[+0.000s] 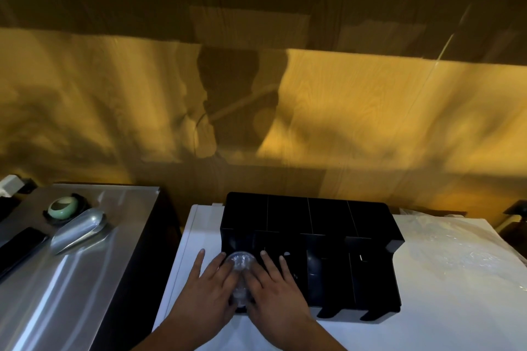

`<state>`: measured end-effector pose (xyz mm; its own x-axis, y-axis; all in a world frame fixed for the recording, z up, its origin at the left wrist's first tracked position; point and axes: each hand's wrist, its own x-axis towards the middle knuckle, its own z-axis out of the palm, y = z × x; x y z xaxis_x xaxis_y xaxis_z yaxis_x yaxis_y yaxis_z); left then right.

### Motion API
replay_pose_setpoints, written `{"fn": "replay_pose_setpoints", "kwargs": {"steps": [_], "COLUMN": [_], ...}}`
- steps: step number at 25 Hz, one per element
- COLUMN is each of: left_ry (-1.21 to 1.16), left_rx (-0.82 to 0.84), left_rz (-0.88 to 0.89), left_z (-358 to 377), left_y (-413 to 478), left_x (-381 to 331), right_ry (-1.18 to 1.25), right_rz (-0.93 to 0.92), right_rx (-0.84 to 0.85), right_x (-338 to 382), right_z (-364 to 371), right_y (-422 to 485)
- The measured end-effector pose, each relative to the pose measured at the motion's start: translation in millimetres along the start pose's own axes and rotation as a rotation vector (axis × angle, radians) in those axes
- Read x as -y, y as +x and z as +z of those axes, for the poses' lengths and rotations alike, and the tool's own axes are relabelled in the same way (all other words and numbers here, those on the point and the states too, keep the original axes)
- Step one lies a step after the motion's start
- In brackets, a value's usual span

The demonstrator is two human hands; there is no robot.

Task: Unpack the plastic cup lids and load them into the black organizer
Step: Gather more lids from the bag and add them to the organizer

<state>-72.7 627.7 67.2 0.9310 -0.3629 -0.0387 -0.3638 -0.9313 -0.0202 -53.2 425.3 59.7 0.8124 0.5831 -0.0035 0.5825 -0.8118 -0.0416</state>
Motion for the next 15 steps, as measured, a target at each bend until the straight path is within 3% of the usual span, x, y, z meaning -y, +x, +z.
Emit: {"fn": "replay_pose_setpoints", "kwargs": {"steps": [7,10,13,15], "left_ry": [0.133,0.144,0.027,0.000], "left_rx": [0.293,0.184,0.277,0.215], "left_rz": [-0.103,-0.059,0.006,-0.003], "left_z": [-3,4,-17,-18], "left_y": [-13,-9,-10,-5], "left_x": [-10,-9,-12,-10], "right_ry": [-0.176,-0.118,-0.027,0.035], "right_rz": [0.019,0.028,0.035,0.030], "right_rx": [0.257,0.304,0.248,0.187], "right_x": [10,11,5,-1], "right_z": [4,0,-7,-12], "right_y": [-1,3,4,3]}}
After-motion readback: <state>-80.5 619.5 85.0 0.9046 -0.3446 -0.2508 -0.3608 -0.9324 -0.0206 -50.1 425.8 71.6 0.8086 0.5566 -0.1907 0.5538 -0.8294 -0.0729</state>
